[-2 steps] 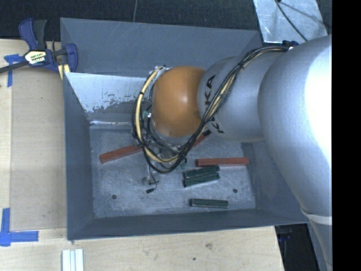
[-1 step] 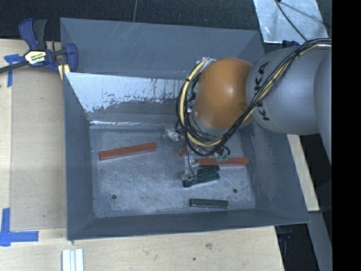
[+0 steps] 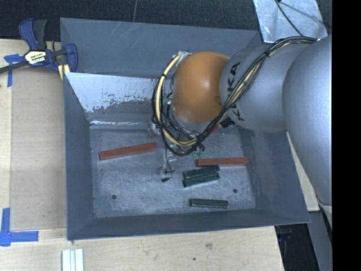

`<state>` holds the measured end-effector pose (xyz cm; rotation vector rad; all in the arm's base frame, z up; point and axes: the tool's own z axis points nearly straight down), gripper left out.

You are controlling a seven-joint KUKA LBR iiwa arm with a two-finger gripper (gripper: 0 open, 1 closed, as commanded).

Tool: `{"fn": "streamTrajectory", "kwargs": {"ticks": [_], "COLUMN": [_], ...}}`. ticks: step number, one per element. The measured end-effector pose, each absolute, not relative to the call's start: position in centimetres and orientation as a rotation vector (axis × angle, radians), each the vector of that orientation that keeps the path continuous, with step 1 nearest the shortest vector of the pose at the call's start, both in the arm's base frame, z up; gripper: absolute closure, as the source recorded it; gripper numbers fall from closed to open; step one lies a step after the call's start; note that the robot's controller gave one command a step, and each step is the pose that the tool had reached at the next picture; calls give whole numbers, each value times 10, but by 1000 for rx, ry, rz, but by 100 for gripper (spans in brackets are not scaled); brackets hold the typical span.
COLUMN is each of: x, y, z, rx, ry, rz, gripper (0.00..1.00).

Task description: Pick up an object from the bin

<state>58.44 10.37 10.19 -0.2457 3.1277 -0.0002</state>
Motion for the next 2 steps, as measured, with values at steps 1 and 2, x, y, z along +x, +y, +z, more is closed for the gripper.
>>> {"fn": "streamTrajectory", "kwargs": {"ticks": [1, 2], "x": [597, 606], "y": [186, 168], "z": [84, 72], "rx": [-701, -66], "ry": [3057, 3137], "rz": [3, 5], "gripper": [0, 100]}}
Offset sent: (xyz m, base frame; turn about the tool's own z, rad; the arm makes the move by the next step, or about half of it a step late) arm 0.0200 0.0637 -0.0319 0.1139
